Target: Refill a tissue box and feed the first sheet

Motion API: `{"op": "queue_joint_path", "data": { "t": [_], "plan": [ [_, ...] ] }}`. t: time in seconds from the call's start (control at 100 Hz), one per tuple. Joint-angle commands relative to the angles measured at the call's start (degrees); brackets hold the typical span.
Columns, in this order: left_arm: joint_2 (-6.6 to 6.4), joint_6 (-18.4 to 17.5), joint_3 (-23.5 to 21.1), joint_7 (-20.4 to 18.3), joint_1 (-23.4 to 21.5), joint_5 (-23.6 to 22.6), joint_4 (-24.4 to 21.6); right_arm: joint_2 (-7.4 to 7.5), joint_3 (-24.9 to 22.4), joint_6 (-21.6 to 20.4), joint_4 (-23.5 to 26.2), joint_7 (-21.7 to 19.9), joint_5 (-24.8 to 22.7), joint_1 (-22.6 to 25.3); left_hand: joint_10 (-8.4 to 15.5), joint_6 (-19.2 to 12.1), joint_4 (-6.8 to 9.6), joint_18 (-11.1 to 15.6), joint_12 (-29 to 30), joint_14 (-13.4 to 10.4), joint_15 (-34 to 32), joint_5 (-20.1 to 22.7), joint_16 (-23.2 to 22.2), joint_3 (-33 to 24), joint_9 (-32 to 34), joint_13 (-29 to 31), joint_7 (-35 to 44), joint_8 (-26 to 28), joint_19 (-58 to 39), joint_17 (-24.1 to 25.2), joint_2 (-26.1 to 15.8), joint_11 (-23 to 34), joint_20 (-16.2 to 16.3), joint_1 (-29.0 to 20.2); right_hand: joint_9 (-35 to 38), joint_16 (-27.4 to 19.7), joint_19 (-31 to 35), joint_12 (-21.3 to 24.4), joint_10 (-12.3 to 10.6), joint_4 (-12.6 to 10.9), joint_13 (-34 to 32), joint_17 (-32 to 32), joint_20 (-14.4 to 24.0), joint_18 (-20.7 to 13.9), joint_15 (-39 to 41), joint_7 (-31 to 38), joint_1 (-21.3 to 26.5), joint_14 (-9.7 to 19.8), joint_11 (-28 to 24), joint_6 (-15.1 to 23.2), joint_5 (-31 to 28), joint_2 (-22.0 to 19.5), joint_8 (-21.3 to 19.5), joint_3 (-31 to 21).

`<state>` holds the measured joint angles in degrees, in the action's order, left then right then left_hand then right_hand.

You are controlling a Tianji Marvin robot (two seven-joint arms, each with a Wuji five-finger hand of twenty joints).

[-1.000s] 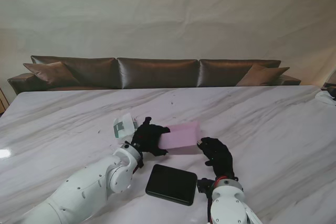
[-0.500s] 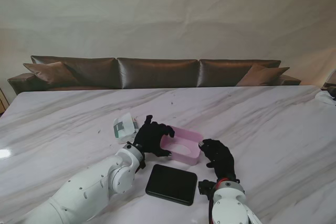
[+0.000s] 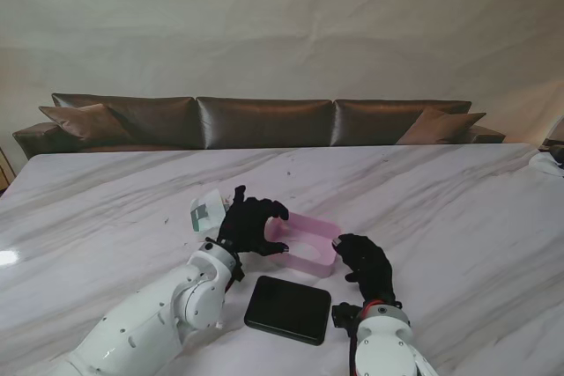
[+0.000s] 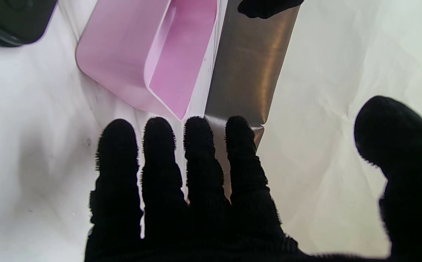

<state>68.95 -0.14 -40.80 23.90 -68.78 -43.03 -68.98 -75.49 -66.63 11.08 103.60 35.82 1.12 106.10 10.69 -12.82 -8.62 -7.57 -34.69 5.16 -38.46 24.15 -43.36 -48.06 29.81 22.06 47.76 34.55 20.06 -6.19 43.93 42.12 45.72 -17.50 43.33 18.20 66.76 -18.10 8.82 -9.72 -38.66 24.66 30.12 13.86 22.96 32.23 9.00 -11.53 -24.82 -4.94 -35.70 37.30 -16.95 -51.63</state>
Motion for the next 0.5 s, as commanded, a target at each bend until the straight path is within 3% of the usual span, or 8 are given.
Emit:
{"op": "queue_joint_path", "data": {
  "t": [0.0, 0.08, 0.13, 0.2, 0.28, 0.33, 0.49],
  "plan": [
    [-0.55, 1.09, -1.14, -0.12, -0.74, -1.04, -1.60, -0.18, 0.29, 0.17, 0.52, -0.58, -0.33, 0.39, -0.89, -0.29, 0.92, -4.78, 3.30, 1.20, 4.62, 2.04, 3.77, 1.49, -1.10, 0.53, -2.98, -2.93, -83.15, 3.75, -2.13, -4.41, -4.52, 1.67, 1.33, -0.43, 0.31, 0.53, 0.45, -0.39, -1.31, 0.38, 0.31, 1.25, 1.04, 0.46, -0.29, 0.00, -1.20, 0.16, -0.99, -0.76, 0.25, 0.86],
    [-0.77, 3.82, -3.39, 0.54, -2.51, -2.05, -3.93, -0.20, 0.44, 0.22, 0.65, -0.52, -0.41, 0.43, -1.87, -1.09, 1.30, -10.00, 10.26, 2.81, 10.51, 6.56, 9.42, 2.48, 0.57, 0.31, -7.88, -8.24, -71.19, 9.68, -2.84, -10.50, -13.77, 1.59, 1.35, -0.43, 0.31, 0.51, 0.43, -0.40, -1.30, 0.38, 0.30, 1.21, 1.04, 0.45, -0.28, -0.04, -1.20, 0.23, -1.04, -0.77, 0.24, 0.84],
    [-0.76, 5.68, -4.47, 1.50, -3.29, -2.62, -4.70, -0.23, 0.56, 0.26, 0.70, -0.45, -0.38, 0.42, -2.36, -1.25, 1.39, -11.92, 13.14, 3.49, 13.56, 7.68, 12.02, 2.81, 0.54, -0.20, -10.02, -10.39, -65.20, 11.30, -2.99, -13.50, -19.02, 1.82, 1.43, -0.43, 0.31, 0.49, 0.51, -0.41, -1.32, 0.37, 0.29, 1.22, 1.04, 0.44, -0.21, -0.03, -1.23, 0.17, -1.06, -0.70, 0.23, 0.82],
    [-0.88, 8.54, -5.93, 1.70, -4.39, -3.21, -5.79, -0.23, 0.73, 0.26, 0.79, -0.47, -0.32, 0.43, -3.04, -0.92, 1.60, -13.64, 15.33, 4.40, 17.44, 8.01, 15.84, 3.74, -1.49, -3.36, -13.87, -12.96, -56.61, 11.32, -3.58, -17.06, -26.42, 1.82, 1.40, -0.44, 0.34, 0.48, 0.42, -0.40, -1.26, 0.39, 0.30, 1.23, 1.00, 0.43, -0.30, -0.08, -1.21, 0.23, -1.10, -0.80, 0.22, 0.83],
    [-0.94, 11.78, -7.55, 1.56, -5.69, -3.38, -6.93, -0.21, 0.89, 0.32, 0.89, -0.57, -0.33, 0.48, -4.01, -1.10, 1.70, -14.31, 16.93, 4.93, 20.73, 6.40, 19.61, 4.84, -6.18, -9.39, -19.83, -16.11, -46.44, 11.26, -4.37, -19.98, -32.53, 2.18, 1.36, -0.43, 0.34, 0.48, 0.49, -0.41, -1.34, 0.39, 0.29, 1.20, 1.04, 0.43, -0.32, -0.13, -1.17, 0.26, -1.11, -0.77, 0.20, 0.83],
    [-1.08, 12.91, -8.49, 1.10, -6.43, -3.49, -7.40, -0.23, 0.99, 0.39, 0.95, -0.52, -0.33, 0.53, -4.20, -1.59, 1.82, -14.29, 17.56, 5.04, 21.61, 4.07, 21.18, 6.22, -9.32, -12.37, -24.92, -18.75, -43.42, 11.20, -5.19, -21.02, -33.76, 2.17, 1.40, -0.43, 0.33, 0.49, 0.59, -0.42, -1.34, 0.37, 0.28, 1.20, 1.05, 0.44, -0.26, -0.18, -1.15, 0.25, -1.18, -0.73, 0.19, 0.79],
    [-1.15, 15.11, -10.66, 0.73, -8.31, -2.99, -8.21, -0.34, 1.34, 0.70, 1.05, -0.23, -0.39, 0.64, -4.61, -1.45, 1.73, -14.68, 18.61, 5.59, 22.16, 3.36, 24.48, 7.22, -13.14, -16.73, -32.38, -22.86, -40.92, 11.25, -5.79, -22.56, -33.61, 2.15, 1.61, -0.43, 0.35, 0.47, 0.56, -0.42, -1.46, 0.47, 0.25, 1.17, 1.08, 0.43, -0.32, -0.17, -1.19, 0.21, -1.27, -0.74, 0.16, 0.79]
  ]
}}
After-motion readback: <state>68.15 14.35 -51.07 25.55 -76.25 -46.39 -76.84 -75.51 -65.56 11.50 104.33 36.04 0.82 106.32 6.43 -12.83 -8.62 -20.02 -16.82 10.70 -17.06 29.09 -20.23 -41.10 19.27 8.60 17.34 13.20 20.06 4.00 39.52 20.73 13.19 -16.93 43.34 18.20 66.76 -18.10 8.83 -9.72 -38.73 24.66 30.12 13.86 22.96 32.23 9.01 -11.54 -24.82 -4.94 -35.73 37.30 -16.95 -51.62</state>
